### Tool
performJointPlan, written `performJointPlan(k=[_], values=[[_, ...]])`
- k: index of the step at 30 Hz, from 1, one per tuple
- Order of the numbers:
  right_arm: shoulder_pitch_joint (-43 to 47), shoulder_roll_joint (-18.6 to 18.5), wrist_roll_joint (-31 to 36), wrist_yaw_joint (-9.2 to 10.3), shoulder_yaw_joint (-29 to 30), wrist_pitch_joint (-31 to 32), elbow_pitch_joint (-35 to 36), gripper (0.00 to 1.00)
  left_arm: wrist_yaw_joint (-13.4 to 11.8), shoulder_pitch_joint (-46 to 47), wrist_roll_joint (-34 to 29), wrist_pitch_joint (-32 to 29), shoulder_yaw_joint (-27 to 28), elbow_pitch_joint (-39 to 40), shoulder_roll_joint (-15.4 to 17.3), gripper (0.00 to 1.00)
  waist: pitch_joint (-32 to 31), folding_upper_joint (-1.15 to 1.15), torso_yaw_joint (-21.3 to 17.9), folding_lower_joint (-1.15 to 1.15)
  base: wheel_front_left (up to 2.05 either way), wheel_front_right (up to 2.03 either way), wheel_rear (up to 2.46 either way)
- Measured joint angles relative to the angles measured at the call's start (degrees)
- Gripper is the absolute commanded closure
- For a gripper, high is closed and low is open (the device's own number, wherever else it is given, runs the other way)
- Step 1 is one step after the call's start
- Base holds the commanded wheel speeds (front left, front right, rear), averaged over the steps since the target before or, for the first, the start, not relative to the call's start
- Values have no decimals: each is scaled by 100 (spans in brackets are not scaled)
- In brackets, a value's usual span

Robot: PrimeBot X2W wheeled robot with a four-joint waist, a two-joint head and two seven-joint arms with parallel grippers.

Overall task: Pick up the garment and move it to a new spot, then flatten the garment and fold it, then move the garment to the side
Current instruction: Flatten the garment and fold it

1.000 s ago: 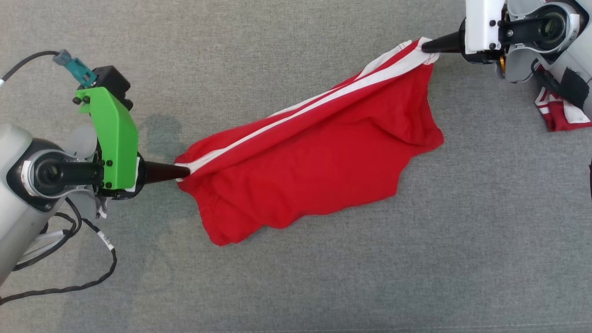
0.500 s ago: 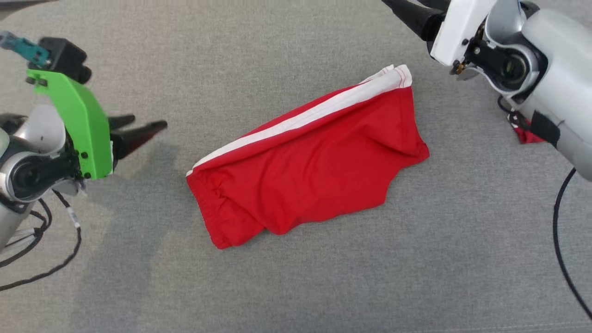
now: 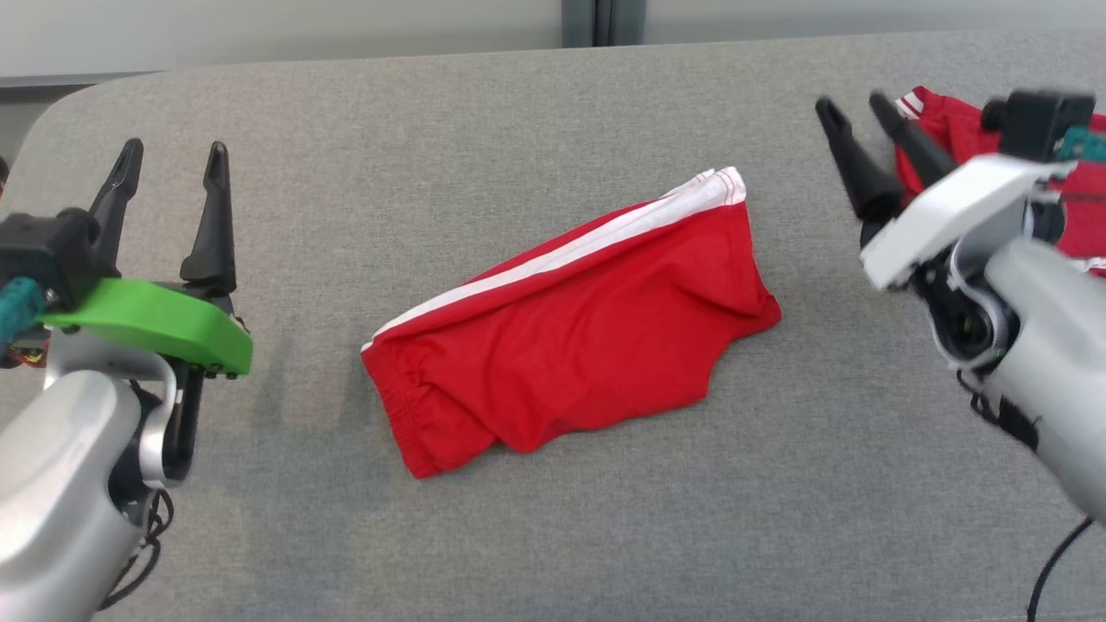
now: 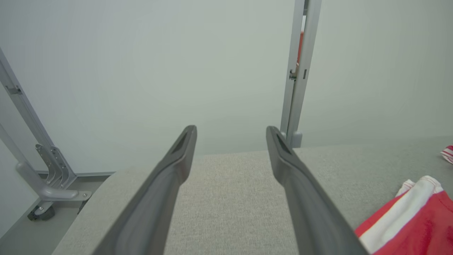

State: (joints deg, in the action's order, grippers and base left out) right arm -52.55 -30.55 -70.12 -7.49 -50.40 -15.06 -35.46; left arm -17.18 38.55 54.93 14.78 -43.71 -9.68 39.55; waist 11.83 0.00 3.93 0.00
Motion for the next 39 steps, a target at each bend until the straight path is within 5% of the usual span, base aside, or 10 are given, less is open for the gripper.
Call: performJointPlan(k=[3,6,18,23,34,37,39], values=[[598,163,236,0,346,5,-62,0,-345,-675,-955,27,809,555,-434,0,17,0,94,0,0,0,0],[825,229,300,0,495,1,-190,0,-390,-1572,-1669,34,1367,810,-948,0,18,0,205,0,0,0,0],[685,348,-145,0,32,964,-1228,0,795,-2680,-2877,35,2708,606,-2591,0,9,0,763,0,0,0,0],[310,367,-153,0,-204,1513,-1784,0,1228,-2693,-3179,34,2974,401,-2953,0,69,0,991,0,0,0,0],[-292,492,-477,-1,-390,3203,-2824,0,1764,-2682,-3588,34,3488,104,-3430,0,306,0,1418,0,0,0,0],[-389,532,-659,3,-366,3760,-2925,52,1837,-2684,-3693,34,3596,51,-3506,0,328,0,1502,0,0,0,0],[-399,521,-716,13,-358,3894,-2871,71,1880,-2685,-3737,35,3653,18,-3538,0,317,0,1534,0,0,0,0]])
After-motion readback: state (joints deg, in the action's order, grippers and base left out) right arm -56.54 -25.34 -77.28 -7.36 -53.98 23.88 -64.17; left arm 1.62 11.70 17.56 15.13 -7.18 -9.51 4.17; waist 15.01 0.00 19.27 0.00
